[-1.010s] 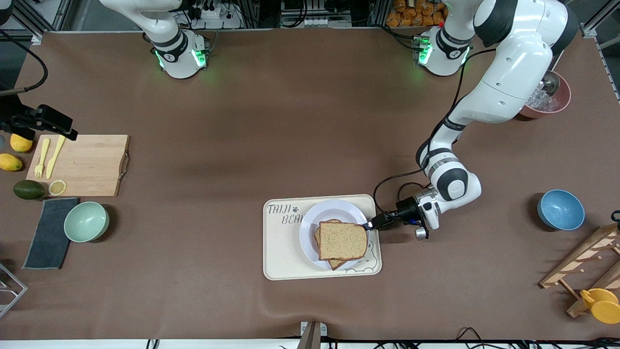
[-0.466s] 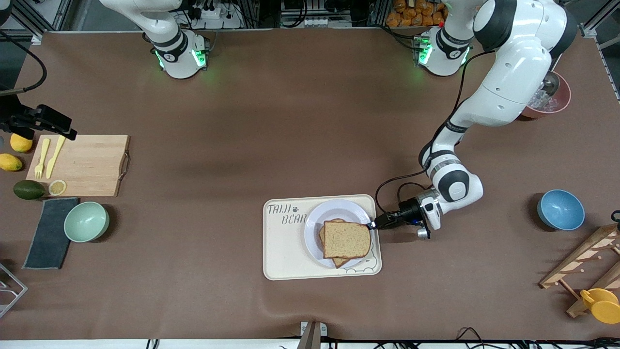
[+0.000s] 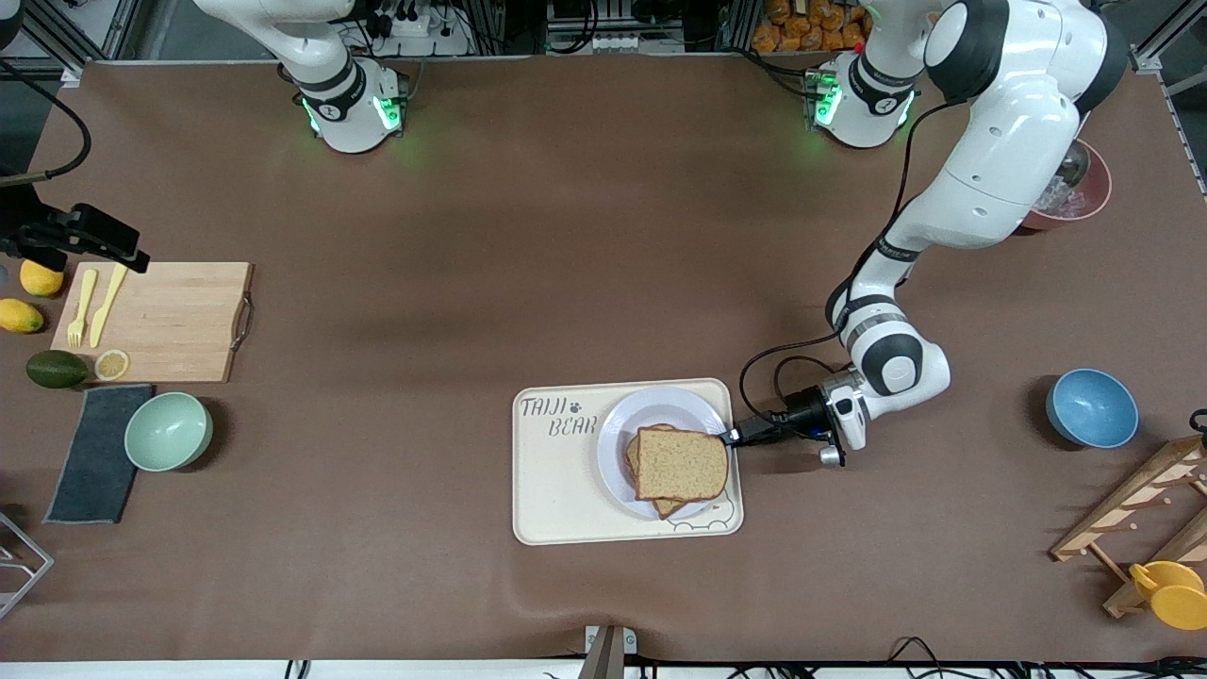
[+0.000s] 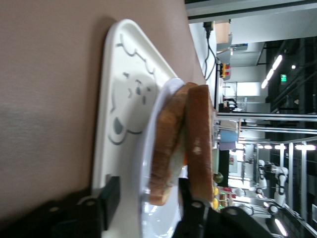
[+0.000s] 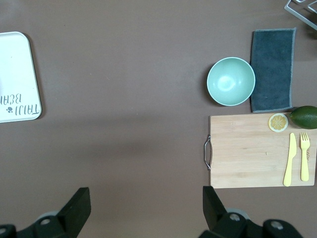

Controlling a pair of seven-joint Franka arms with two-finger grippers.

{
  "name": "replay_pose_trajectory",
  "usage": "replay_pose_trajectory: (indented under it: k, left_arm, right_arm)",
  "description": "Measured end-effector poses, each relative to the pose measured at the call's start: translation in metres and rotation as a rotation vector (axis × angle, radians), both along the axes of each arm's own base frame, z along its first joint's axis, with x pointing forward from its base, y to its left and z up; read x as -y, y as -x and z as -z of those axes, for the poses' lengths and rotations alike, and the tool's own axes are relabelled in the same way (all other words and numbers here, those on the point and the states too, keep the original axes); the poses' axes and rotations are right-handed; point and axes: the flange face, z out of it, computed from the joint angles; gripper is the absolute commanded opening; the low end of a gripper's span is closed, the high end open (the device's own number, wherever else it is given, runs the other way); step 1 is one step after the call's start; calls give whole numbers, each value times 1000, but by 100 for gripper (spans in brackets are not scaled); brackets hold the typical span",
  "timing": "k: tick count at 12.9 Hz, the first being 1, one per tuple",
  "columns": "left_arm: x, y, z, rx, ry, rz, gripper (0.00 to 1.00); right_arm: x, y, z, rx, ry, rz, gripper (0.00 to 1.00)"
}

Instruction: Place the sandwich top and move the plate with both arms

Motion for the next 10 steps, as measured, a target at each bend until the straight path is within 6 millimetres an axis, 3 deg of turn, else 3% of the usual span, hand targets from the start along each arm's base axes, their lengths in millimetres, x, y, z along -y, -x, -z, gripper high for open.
replay_pose_trajectory:
  k: [4, 10]
  left_arm:
    - [8, -2, -7, 1, 36, 16, 100]
    - [-15, 3, -4, -4, 83, 87, 100]
  right_arm:
    - [0, 0, 0, 0, 0, 0, 100]
    - [0, 0, 0, -2, 0, 1, 100]
